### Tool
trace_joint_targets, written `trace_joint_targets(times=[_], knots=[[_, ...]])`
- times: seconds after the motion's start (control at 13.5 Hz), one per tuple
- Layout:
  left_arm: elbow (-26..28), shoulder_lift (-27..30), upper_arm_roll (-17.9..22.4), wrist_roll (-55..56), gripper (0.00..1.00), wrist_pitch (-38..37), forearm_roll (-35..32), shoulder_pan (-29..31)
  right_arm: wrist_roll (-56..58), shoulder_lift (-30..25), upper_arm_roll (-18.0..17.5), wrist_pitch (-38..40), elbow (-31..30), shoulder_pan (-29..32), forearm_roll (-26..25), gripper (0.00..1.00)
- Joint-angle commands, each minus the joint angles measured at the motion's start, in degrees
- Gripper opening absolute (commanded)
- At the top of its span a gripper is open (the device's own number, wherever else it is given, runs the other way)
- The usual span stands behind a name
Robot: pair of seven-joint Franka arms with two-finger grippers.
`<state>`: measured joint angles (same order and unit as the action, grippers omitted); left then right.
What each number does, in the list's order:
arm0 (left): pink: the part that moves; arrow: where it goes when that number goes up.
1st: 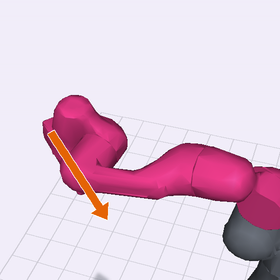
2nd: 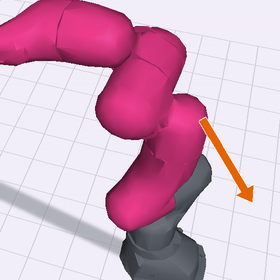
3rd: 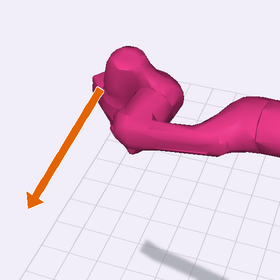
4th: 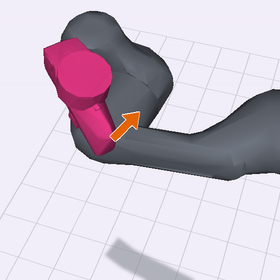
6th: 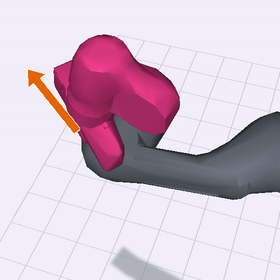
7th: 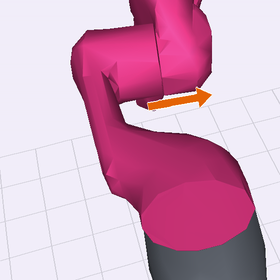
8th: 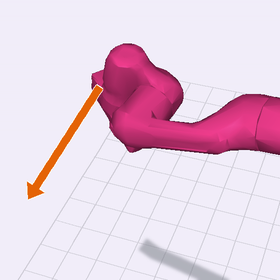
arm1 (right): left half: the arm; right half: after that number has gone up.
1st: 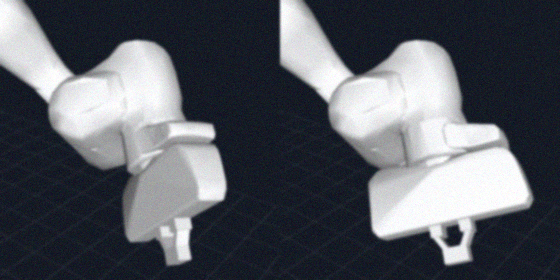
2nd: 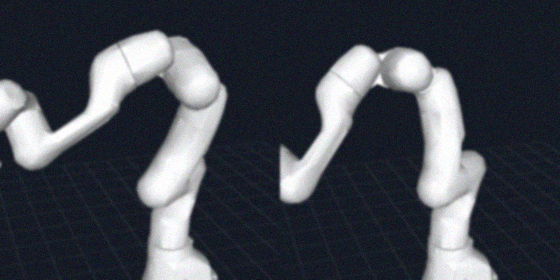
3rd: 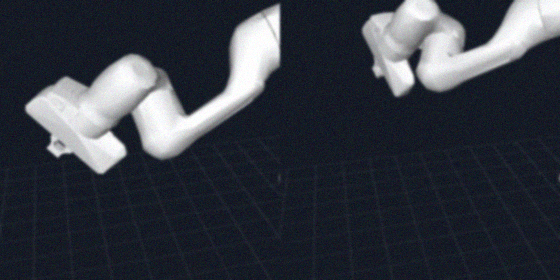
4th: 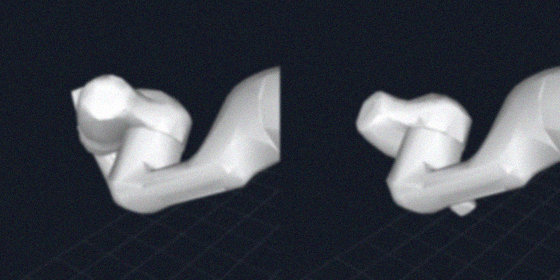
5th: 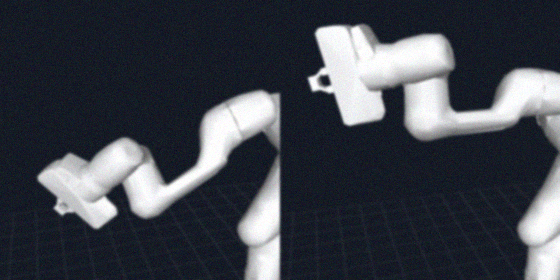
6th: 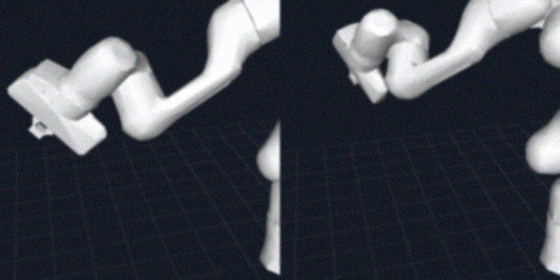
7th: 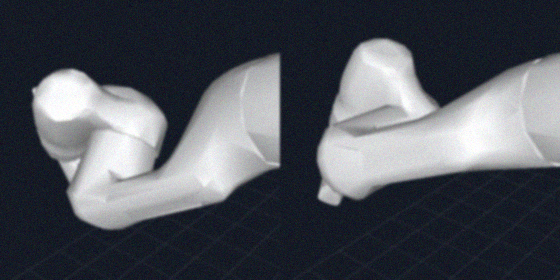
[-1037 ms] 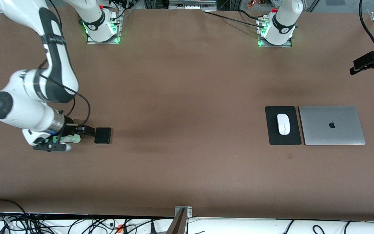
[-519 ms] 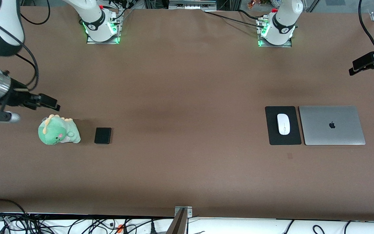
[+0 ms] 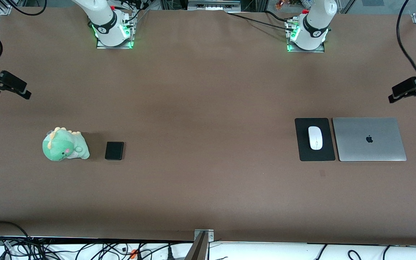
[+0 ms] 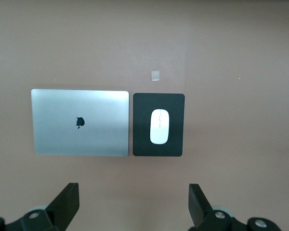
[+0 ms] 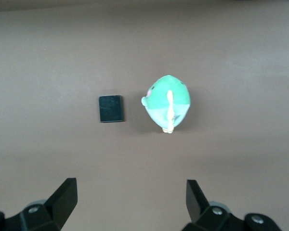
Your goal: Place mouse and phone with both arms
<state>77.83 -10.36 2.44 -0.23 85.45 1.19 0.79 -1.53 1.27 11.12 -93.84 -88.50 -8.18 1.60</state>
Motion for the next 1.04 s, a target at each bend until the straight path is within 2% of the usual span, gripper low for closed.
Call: trace_joint_targets(times=[0.0, 0.22, 0.96], knots=[[3.2, 0.9, -0.2, 1.4, 1.0, 1.6, 1.0, -0.3, -0.6, 0.3, -1.6, 1.1, 2.1, 1.5, -1.1, 1.0], [13.1, 7.1, -0.4, 2.8, 1.0, 7.0, 1.7, -0.3, -1.0, 1.7, -1.7, 0.5, 2.3, 1.4, -0.8, 1.0], [11.6, 6.9, -0.8, 2.5, 1.0, 6.0, 1.7, 0.3, -1.1, 3.7, -2.0, -1.3, 2.4, 1.2, -0.6, 1.0]])
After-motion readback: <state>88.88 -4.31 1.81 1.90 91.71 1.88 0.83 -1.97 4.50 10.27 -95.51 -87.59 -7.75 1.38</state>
